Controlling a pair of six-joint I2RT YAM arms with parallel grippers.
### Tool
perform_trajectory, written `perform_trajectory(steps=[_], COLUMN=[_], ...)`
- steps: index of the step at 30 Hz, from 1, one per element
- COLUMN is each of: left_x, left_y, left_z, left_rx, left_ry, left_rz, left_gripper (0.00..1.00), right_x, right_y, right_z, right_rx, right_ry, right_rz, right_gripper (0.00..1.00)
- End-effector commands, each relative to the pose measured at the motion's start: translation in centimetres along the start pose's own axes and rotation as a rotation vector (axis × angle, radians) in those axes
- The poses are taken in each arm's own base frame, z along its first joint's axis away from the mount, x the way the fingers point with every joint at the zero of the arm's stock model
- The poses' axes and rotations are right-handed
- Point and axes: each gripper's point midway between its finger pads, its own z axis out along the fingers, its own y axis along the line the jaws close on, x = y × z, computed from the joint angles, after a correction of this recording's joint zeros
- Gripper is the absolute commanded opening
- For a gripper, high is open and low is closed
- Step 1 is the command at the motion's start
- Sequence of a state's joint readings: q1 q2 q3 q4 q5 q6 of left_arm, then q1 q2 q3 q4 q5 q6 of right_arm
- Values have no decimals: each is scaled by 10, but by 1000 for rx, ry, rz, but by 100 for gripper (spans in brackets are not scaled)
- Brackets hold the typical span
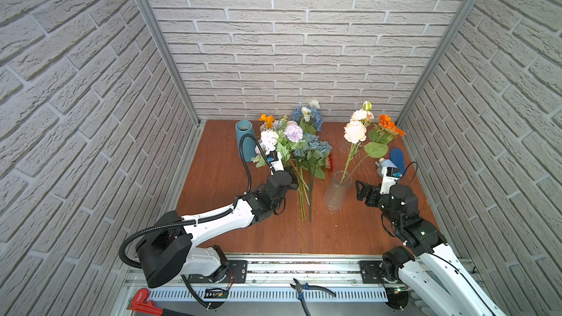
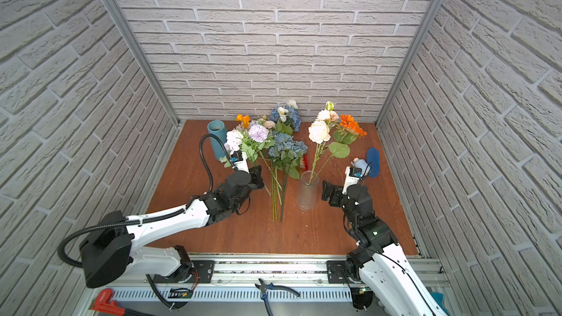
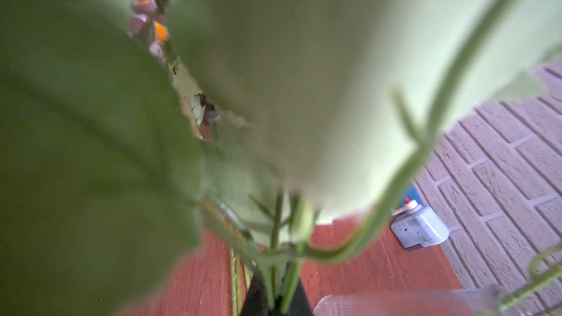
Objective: Arrange flowers in a vase
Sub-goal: Pick up the flower from the center of the table, then place the flower in the vase.
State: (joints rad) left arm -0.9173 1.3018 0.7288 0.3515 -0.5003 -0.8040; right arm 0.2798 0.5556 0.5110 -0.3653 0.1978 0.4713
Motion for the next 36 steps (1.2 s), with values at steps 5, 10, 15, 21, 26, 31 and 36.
perform_trajectory(steps=[5, 10, 15, 21, 26, 31, 36], left_x=[-64, -79, -95, -104, -87, -60, -41], left_y=[-101, -138, -164, -185, -201, -220, -222], left_z=[-24, -32, -38, -43, -39, -38, -30], left_rx=[342, 457, 550, 619, 694, 731, 730], left_ry=[-242, -333, -392, -454, -502, -545, -493], left_rz=[171, 211, 201, 218, 233, 307, 306], left_gripper=[0, 0, 0, 0, 0, 0, 0], right_x=[-15, -26, -34, -37, -38, -37, -35], right_y=[-8, -8, -9, -14, -15, -15, -16], right_z=[17, 31, 39, 41, 38, 37, 36], right_rx=[-6, -78, -125, -134, -140, -145, -141], right_ry=[-5, 9, 40, 41, 25, 23, 26], right_rz=[142, 243, 301, 310, 310, 313, 313], right_gripper=[99, 99, 99, 99, 99, 99, 99])
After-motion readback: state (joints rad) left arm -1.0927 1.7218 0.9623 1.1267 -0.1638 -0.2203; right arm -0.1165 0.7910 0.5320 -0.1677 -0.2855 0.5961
